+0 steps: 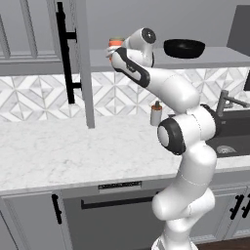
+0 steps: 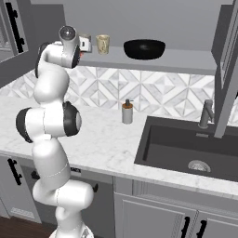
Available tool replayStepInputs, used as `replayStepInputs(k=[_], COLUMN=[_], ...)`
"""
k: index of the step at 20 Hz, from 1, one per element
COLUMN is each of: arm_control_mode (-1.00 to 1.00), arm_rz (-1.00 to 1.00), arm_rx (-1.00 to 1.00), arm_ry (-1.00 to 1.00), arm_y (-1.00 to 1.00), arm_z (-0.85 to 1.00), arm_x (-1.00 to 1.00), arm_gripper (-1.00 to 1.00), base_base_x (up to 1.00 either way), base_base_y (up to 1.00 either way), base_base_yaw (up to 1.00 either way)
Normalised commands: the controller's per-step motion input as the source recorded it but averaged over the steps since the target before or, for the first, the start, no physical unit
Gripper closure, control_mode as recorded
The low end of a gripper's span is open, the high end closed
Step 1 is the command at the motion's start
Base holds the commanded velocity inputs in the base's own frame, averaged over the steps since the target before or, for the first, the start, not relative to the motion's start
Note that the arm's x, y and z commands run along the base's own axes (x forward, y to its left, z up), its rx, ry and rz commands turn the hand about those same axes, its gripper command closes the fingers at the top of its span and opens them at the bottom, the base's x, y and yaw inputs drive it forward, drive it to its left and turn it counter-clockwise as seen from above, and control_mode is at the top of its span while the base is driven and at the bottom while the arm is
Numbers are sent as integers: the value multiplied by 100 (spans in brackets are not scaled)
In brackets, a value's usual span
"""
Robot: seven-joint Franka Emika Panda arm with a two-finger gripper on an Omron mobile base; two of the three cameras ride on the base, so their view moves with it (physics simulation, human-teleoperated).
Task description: Gather all objects into one cabinet and sort the glasses and bowls to opposite sides.
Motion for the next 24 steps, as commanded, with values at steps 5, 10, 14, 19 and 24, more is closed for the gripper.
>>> replayStepInputs(k=[5, 10, 14, 19, 24], arm_control_mode=[-100, -100, -100, -100, -100], arm_rz=[0, 0, 0, -2, -4], arm_rx=[0, 0, 0, 0, 0], arm_ry=[0, -2, -5, -7, -8], arm_y=[0, -13, -26, -42, -54], arm_z=[0, 5, 1, 0, 10], arm_x=[-4, -36, -60, -93, -100], arm_gripper=[-100, -100, -100, -100, -100], base_base_x=[0, 0, 0, 0, 0], base_base_y=[0, 0, 0, 0, 0], base_base_yaw=[0, 0, 0, 0, 0])
